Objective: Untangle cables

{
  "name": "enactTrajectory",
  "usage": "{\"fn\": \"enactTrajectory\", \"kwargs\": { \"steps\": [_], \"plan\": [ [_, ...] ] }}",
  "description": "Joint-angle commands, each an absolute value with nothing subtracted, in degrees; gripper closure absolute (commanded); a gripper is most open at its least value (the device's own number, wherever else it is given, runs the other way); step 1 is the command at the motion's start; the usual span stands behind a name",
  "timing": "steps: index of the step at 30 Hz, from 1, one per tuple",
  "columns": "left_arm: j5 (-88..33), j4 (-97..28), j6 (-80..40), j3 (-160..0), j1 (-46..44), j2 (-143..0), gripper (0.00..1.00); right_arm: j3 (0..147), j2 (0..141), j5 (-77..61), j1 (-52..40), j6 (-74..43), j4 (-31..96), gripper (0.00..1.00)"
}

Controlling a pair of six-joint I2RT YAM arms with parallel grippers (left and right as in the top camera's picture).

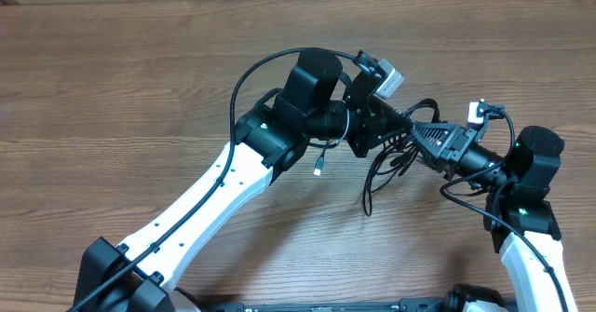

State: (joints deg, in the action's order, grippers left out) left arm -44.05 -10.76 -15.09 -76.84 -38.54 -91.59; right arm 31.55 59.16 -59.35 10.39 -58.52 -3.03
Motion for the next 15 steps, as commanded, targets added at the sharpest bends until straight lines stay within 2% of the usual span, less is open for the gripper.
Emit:
{"fn": "enactTrajectory", "kwargs": {
  "steps": [1, 6, 11, 15],
  "plan": [
    [-41.12, -10.28, -15.49, -77.49, -38.87, -90.63, 0.96, 32.23, 59.27, -59.35, 10.13, -58.39, -3.36, 0.96],
    [-39.81, -10.59, -15.44, -77.49, -38.65, -90.63, 0.96, 32.23, 59.27, -64.36, 11.05, -61.98, -4.91, 0.96],
    [-38.28, -13.61, -15.44, -77.49, -38.5, -90.63, 0.96, 32.23, 59.27, -77.78, 14.79, -76.16, -21.34, 0.96],
    [-36.27, -14.76, -15.44, -77.49, -38.48, -90.63, 0.96, 32.23, 59.27, -80.03, 14.87, -83.44, -30.85, 0.96]
  ]
}}
